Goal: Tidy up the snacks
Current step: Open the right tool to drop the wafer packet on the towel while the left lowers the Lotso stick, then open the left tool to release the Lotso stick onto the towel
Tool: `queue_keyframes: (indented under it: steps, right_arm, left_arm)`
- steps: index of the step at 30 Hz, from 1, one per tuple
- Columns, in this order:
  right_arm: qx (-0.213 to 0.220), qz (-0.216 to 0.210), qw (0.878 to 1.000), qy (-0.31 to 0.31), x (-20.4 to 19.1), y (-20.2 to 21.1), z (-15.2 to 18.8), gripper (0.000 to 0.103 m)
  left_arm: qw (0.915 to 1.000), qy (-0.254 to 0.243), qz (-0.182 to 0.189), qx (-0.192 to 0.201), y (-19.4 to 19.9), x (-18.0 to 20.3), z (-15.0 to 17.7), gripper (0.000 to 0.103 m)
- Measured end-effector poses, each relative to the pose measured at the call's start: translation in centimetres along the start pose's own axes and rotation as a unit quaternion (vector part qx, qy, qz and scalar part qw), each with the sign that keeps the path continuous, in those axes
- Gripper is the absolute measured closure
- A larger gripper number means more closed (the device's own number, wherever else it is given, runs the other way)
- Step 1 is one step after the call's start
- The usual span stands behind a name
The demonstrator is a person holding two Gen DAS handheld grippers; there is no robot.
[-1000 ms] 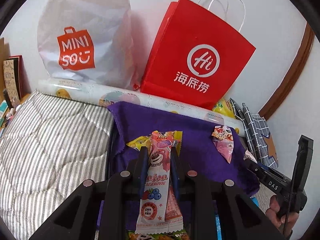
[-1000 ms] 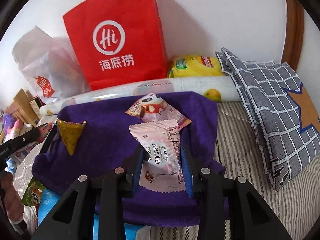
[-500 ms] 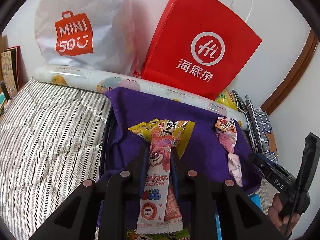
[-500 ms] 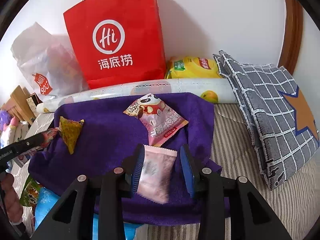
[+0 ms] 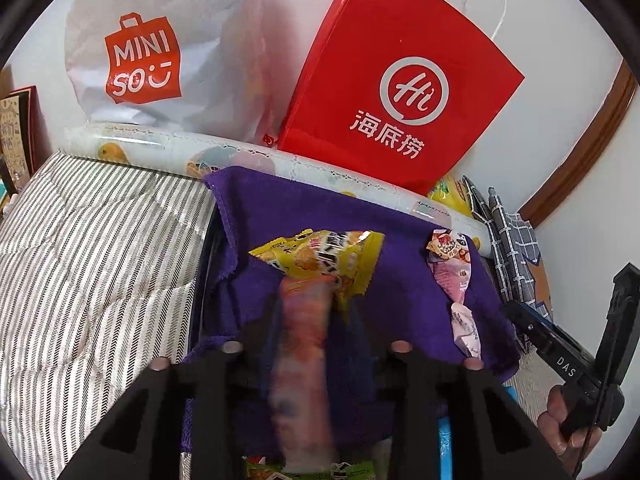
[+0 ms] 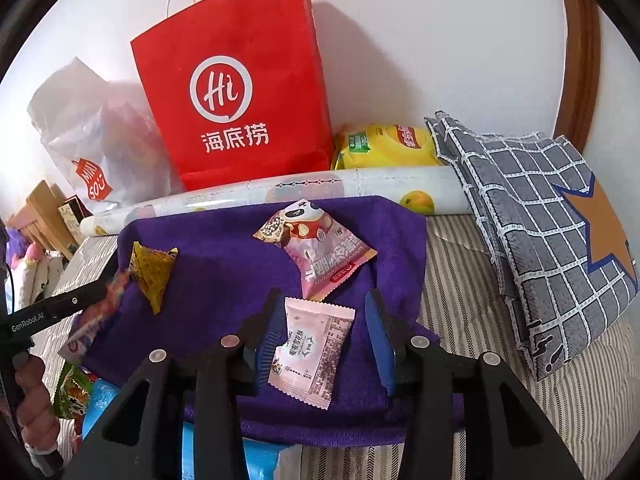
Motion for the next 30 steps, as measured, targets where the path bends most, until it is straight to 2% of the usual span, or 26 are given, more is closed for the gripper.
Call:
queue_keyframes:
  steps: [5,11,15,21,23,27,30]
  right_arm:
    - [-0.002,-0.001,1.0,-0.001,-0.1,0.1,0.0,0.06]
    - [-0.001,0.001,1.0,0.006,-0.4,0.3,-0.1,0.048]
    - [0.005,0.014,1.0,0.019,-0.7,0.6,-0.1,0.047]
    - [0.025,-0.018,1.0,-0.002,-1.0,2.8,-0.3,0.047]
    - [0.021,-0.022,1.0,-0.003,-0.9,3.8,0.3,0.047]
    - [0.018,0.013,1.0,0.022,-0.2,6.2,2.8,0.047]
    - [0.007,0.031,0.999,0.026,0.6,8.0,5.5,0.047]
  left_arm:
    - [0.9999,-0.002,0.003,0.017,0.8,0.1,-0.6,0.062]
    - [0.9997,0.002,0.007,0.021,1.1,0.0,-0.9,0.059]
    - [0.9997,0.001,0.01,0.022,1.2,0.1,-0.9,0.059]
    - [0.9996,-0.007,0.012,0.026,1.8,0.7,-0.8,0.057]
    - [0.9995,-0.008,0.017,0.025,1.9,1.0,-0.8,0.056]
    - [0.9991,-0.02,0.028,0.023,2.1,2.0,-0.7,0.05]
    - [0.9986,-0.042,0.015,0.029,2.3,2.6,-0.7,0.048]
Point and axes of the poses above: each gripper's, at about its wrist camera, not at the fingertips, and y roughly against the way its jaws point, x to its right, z to its underside, the point moved 9 cm from there along -y, roughly the way its jaws point, and after that the axes turned 15 degrees about z, right-handed, at the moved point
